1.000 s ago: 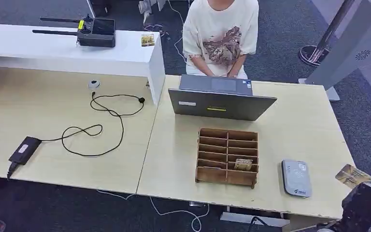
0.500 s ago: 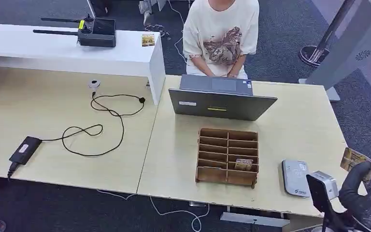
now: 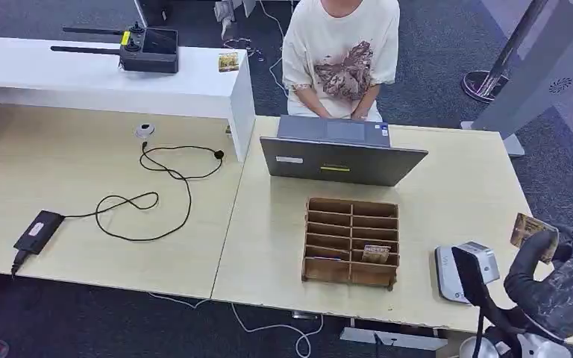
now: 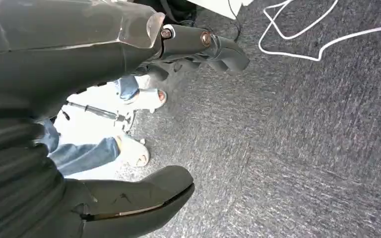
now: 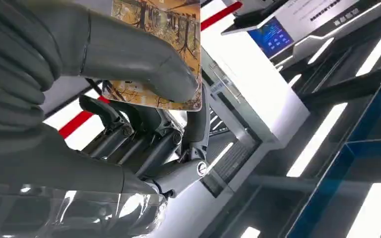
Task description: Pass the card to the sensor for recognition and then transmit it.
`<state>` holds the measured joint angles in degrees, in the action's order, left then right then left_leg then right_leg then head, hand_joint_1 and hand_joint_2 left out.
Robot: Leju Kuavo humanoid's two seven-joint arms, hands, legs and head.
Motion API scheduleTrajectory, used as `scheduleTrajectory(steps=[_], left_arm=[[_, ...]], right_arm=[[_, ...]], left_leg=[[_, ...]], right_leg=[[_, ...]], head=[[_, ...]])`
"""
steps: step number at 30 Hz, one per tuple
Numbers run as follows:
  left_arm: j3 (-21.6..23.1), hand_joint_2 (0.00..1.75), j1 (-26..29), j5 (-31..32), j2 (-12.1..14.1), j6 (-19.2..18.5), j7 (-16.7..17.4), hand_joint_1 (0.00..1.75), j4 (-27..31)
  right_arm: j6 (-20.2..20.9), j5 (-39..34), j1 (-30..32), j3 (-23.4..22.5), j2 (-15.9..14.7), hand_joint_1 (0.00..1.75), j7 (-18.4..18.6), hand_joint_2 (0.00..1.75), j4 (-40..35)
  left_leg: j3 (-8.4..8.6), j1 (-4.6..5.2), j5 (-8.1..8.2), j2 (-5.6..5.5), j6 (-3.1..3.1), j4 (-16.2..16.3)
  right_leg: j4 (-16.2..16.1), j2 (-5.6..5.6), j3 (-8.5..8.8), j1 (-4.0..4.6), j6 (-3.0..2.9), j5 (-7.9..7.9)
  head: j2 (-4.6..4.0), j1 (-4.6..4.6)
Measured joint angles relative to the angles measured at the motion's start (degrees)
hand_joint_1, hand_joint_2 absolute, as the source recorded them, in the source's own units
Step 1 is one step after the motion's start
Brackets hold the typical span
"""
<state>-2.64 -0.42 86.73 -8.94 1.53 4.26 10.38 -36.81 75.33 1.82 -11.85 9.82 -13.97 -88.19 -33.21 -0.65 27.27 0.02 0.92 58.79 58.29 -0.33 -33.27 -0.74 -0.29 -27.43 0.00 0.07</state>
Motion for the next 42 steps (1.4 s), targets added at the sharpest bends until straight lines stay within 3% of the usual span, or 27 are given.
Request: scheduleTrajectory(steps=[4,13,27,42], left_arm=[[0.0,1.75,0.0,0.0,0.0,-0.4,-0.3,0.00,0.0],[-0.1,1.75,0.0,0.0,0.1,-0.8,-0.3,0.00,0.0],[-0.8,1.75,0.0,0.0,0.1,-0.9,-0.4,0.00,0.0],[-1.2,1.75,0.0,0.0,0.1,-1.0,-0.7,0.00,0.0]], right_arm=[[6.2,4.3,-1.0,3.7,-2.2,1.75,3.2,1.75,-1.1],[13.3,8.1,-7.2,9.9,-7.2,1.75,5.8,1.75,-1.4],[17.0,4.9,-18.2,17.0,-14.9,1.75,5.9,1.75,1.3],[24.1,-0.4,-34.8,23.5,-17.2,1.75,6.6,1.75,12.2]], left_leg=[[0.00,0.00,0.00,0.00,0.00,0.0],[0.00,0.00,-0.03,0.01,-0.01,0.0],[-0.01,0.01,-0.06,0.01,-0.03,0.0],[-0.01,0.01,-0.10,0.01,-0.03,0.0]], right_leg=[[0.0,0.00,0.00,0.00,0.00,0.00],[0.0,0.01,0.00,0.00,0.01,0.05],[0.0,0.01,0.00,0.00,0.02,0.08],[0.0,0.03,0.00,0.00,0.03,0.15]], head=[[0.02,0.00],[0.02,-0.02],[0.00,0.00],[0.02,-0.02]])
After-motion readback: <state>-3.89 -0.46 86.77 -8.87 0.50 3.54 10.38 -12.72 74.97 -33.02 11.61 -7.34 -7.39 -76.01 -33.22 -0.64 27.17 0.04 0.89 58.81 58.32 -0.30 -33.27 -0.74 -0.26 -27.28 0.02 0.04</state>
